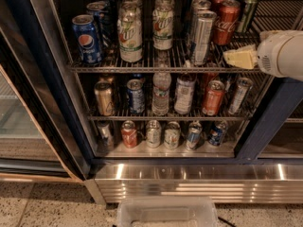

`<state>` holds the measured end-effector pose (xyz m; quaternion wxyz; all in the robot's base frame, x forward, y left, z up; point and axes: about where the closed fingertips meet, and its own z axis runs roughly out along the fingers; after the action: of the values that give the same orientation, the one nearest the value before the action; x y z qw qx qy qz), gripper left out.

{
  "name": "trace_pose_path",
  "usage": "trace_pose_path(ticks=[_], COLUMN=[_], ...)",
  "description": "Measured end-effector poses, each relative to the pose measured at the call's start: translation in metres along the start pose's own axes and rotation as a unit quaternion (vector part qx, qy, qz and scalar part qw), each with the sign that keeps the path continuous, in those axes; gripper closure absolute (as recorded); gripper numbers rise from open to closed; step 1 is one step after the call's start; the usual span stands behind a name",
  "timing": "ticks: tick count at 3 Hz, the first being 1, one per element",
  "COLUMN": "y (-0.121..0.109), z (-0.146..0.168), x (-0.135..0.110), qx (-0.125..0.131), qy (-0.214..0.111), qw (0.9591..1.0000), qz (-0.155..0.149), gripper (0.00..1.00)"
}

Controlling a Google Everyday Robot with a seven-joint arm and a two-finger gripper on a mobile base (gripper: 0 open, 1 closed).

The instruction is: Pick green can from top shelf of fridge

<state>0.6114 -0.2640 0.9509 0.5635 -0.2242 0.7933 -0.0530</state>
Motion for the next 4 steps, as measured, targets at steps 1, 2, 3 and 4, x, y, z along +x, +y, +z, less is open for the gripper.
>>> trace_pose_path(ticks=[1, 2, 3, 4], y=[0.0004, 0.0004, 0.0004, 0.0004], z=[0.0004, 0.0004, 0.0004, 0.0004], x=[-0.0018, -0.0019, -0.0019, -0.0019], qx=[0.000, 0.000, 0.000, 0.000], qy=[-0.001, -0.001, -0.001, -0.001], qw=[1.0000, 1.0000, 1.0000, 1.0000], qz=[0.006, 0.006, 0.006, 0.006], gripper=[0.45, 0.44, 0.61, 0.62])
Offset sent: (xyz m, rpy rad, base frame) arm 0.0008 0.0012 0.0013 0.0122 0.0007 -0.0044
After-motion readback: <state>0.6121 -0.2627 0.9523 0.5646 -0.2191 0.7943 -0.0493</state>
